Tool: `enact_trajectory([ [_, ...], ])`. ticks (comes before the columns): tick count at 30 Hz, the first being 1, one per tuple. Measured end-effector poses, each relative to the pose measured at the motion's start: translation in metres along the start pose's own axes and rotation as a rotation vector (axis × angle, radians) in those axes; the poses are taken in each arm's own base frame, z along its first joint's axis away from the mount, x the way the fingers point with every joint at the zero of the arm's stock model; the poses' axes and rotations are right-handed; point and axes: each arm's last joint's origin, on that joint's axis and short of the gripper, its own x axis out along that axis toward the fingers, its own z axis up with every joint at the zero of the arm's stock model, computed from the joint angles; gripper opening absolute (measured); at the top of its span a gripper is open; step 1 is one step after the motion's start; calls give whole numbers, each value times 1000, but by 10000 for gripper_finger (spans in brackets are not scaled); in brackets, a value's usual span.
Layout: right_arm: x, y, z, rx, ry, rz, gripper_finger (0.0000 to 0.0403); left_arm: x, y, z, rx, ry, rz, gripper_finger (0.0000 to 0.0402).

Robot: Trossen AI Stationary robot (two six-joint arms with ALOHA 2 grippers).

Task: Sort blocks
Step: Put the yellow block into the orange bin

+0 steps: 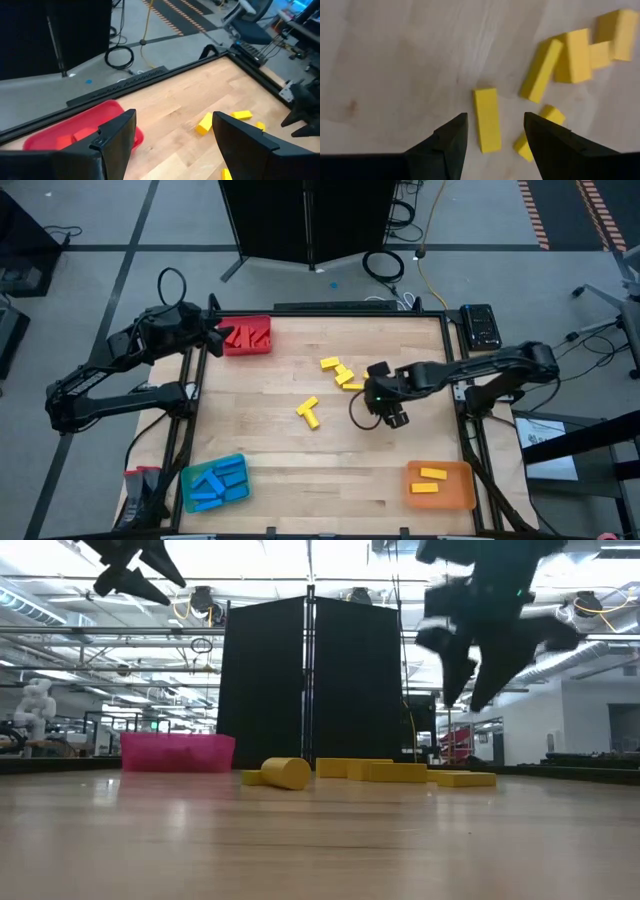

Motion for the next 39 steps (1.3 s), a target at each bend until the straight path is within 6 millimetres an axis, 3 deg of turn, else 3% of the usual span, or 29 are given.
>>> enact_trajectory([
  [5, 36, -5, -3, -28, 42, 47, 191, 0, 1, -1, 2, 6, 21, 267],
  [14, 82, -11, -14, -42, 137, 127, 191, 0, 1, -1, -4, -1, 36, 267],
  [18, 96, -13, -20, -19, 159, 147, 186, 0, 1, -1, -3, -2, 37, 267],
  [20, 99, -12, -21, -9, 176, 156, 165, 0, 2, -1, -4, -1, 38, 267],
  [24, 98, -12, -21, 2, 180, 156, 88, 0, 2, -1, -1, 0, 39, 267],
  [32, 82, -17, -15, 149, 177, 119, 88, 0, 2, -1, 3, 0, 39, 267],
  [34, 67, -21, -7, 181, 133, 76, 88, 0, 2, -1, 3, 0, 39, 267],
  [39, 7, -29, 10, 321, -67, 22, 88, 0, 2, -1, 5, 0, 39, 267],
])
